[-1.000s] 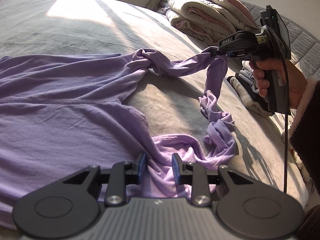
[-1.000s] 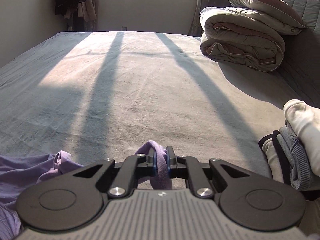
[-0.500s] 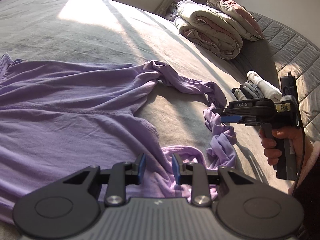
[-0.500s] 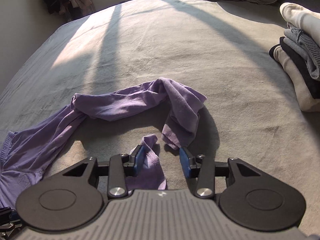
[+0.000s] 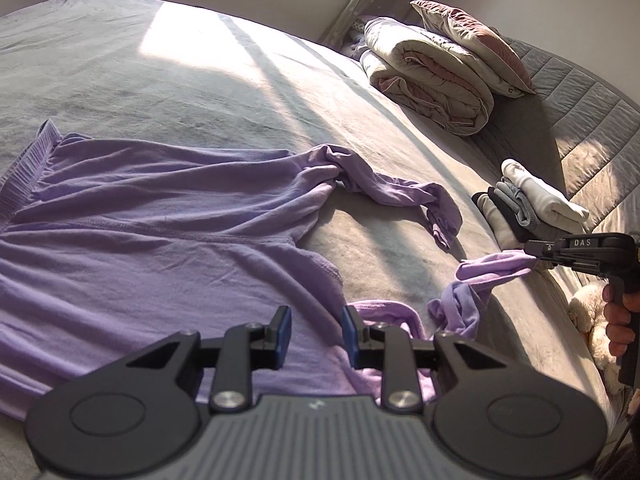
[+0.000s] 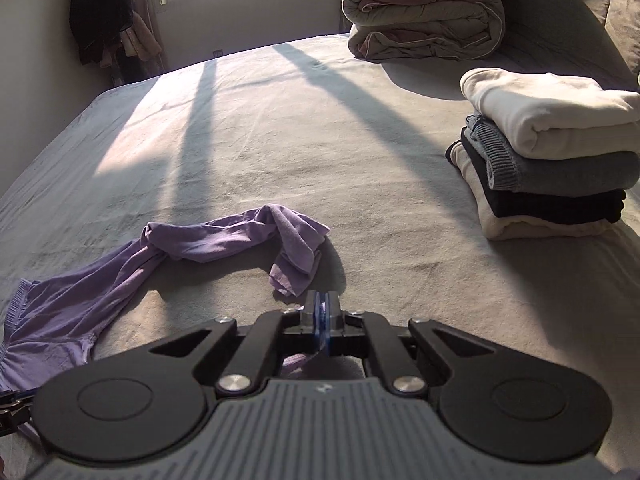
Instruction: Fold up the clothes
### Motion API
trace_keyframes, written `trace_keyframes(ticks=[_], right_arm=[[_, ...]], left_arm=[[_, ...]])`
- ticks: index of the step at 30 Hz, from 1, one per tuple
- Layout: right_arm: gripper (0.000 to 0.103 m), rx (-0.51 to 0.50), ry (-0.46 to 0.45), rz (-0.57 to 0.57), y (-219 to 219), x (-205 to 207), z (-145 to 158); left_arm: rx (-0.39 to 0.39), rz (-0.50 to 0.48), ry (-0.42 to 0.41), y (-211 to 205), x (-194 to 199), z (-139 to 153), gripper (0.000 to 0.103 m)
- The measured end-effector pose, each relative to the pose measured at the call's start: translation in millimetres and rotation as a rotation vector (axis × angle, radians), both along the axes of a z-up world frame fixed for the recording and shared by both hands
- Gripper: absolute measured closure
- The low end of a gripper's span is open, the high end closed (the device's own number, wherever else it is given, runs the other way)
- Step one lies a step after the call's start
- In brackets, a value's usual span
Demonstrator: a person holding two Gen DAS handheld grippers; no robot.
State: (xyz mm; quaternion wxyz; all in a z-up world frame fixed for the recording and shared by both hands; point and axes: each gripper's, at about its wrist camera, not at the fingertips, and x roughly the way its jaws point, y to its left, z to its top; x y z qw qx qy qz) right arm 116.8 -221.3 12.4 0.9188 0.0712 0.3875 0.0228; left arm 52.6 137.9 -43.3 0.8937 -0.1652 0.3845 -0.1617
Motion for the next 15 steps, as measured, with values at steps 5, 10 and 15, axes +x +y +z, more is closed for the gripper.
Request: trace_keyframes(ticks=[5, 10, 15], right_arm=[[0.101, -0.037, -0.002, -0.049, -20, -36, 16], [0.101, -0.054, 0.000, -0.095, -37, -65, 27], [0.101, -0.066, -0.010, -0.139, -53, -83, 38]], left_arm=[[-0.008, 0.005, -0.009, 5, -5, 4, 0.078], [-0.008, 0.013, -0.016, 6, -10, 7, 0.078], [-0.013, 0.026, -0.013, 9, -14, 6, 0.078]])
